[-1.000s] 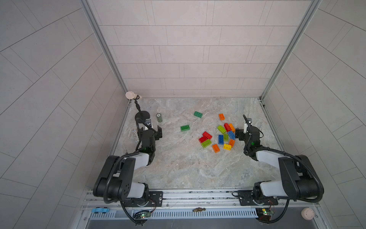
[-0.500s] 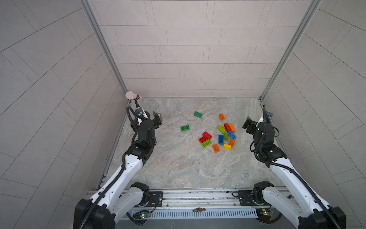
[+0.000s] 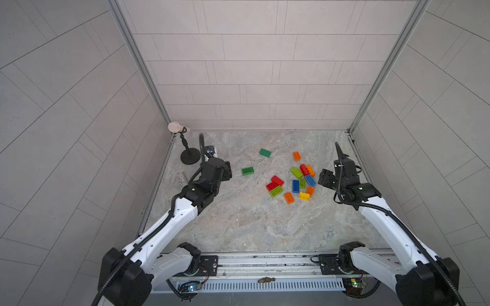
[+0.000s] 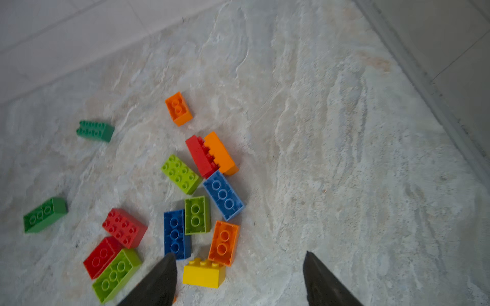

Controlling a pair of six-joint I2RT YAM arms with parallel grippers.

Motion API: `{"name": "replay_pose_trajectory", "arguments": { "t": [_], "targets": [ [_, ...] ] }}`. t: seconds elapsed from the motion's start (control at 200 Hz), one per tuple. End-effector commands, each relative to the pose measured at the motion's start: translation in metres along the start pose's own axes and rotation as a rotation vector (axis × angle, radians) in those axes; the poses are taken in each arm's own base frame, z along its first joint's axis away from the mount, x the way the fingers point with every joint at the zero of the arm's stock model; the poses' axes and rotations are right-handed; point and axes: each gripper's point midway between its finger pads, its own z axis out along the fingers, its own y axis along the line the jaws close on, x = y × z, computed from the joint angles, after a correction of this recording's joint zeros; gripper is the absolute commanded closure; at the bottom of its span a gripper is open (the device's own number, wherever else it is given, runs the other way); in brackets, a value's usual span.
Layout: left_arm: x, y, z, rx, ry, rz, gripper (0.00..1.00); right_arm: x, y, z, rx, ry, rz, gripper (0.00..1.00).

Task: Assemble a rectangle with lego
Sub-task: Pick up the lego brick from the center of the board.

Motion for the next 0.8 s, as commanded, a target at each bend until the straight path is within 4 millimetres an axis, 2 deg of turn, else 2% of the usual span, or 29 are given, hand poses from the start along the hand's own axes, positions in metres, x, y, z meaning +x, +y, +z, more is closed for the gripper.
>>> {"name": "replay_pose_trajectory", "arguments": {
  "t": [0.0,0.13,0.22,0.305,0.38,0.495,0.585,0.701,0.796],
  "targets": [
    [0.019,-0.018,0.006,0.012,0.073,0.032,0.26,0.029,0.019,0.008,0.047,0.109,-0.086,0.25],
    [0.037,-0.039,0.020,0.077,0.157,0.030,0.30,0.056,0.063,0.022,0.025,0.233,-0.246,0.26],
    [0.045,-0.041,0.029,0.069,0.204,0.062,0.30,0.067,0.088,0.032,-0.002,0.251,-0.332,0.27],
    [0.050,-0.037,0.034,0.033,0.282,0.111,0.30,0.073,0.099,0.041,-0.019,0.294,-0.352,0.27],
    [0.058,-0.039,0.039,0.035,0.331,0.180,0.29,0.079,0.102,0.044,-0.029,0.325,-0.383,0.28],
    [0.073,-0.051,0.043,0.096,0.399,0.194,0.28,0.100,0.088,0.044,-0.004,0.393,-0.423,0.33],
    [0.088,-0.064,0.045,0.153,0.432,0.095,0.29,0.112,0.085,0.043,-0.013,0.400,-0.439,0.38],
    [0.103,-0.073,0.047,0.209,0.425,-0.040,0.31,0.124,0.095,0.052,-0.029,0.432,-0.450,0.38],
    [0.108,-0.069,0.043,0.201,0.432,-0.049,0.31,0.132,0.100,0.065,-0.005,0.466,-0.503,0.36]
  ]
}}
